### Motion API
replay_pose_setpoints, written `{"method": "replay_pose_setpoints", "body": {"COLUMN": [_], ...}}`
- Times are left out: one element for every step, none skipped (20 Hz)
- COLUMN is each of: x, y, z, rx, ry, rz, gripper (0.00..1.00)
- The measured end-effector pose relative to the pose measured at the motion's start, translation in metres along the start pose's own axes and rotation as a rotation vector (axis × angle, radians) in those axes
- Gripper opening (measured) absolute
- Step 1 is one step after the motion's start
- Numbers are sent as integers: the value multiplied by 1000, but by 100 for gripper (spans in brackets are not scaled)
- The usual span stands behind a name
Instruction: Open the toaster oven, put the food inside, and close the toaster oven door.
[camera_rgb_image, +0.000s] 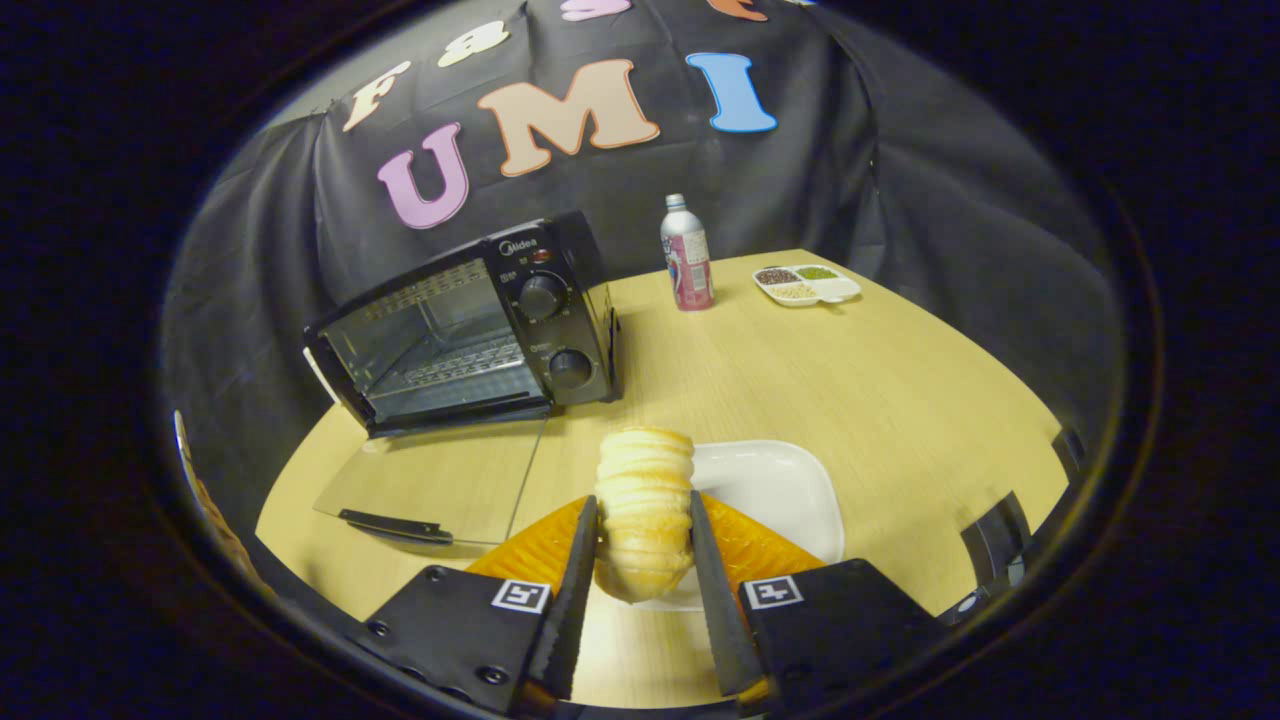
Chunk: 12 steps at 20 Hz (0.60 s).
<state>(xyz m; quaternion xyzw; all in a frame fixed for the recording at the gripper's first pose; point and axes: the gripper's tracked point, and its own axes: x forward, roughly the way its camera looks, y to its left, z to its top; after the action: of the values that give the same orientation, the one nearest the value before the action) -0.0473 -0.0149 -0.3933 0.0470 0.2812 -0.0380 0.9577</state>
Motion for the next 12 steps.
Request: {"method": "replay_pose_setpoints", "body": {"x": [0,-1,-1,-1,-1,-1,0,0,1,3,7,10], "y": [9,19,29,41,51,66,80,94,106,115,123,132], "z": [3,5,9,12,14,17,19,19,21,22,24,23], "rx": [18,38,52,59,64,72,82,93,103,112,121,133], "ry": [-7,-15,-26,-39,-49,-61,-67,-68,-69,-70,-69,-64], "rz": [18,37,52,70,85,110,138,165,185,201,211,221], "gripper": [56,56,56,56,56,56,56,56,56,56,56,56]}}
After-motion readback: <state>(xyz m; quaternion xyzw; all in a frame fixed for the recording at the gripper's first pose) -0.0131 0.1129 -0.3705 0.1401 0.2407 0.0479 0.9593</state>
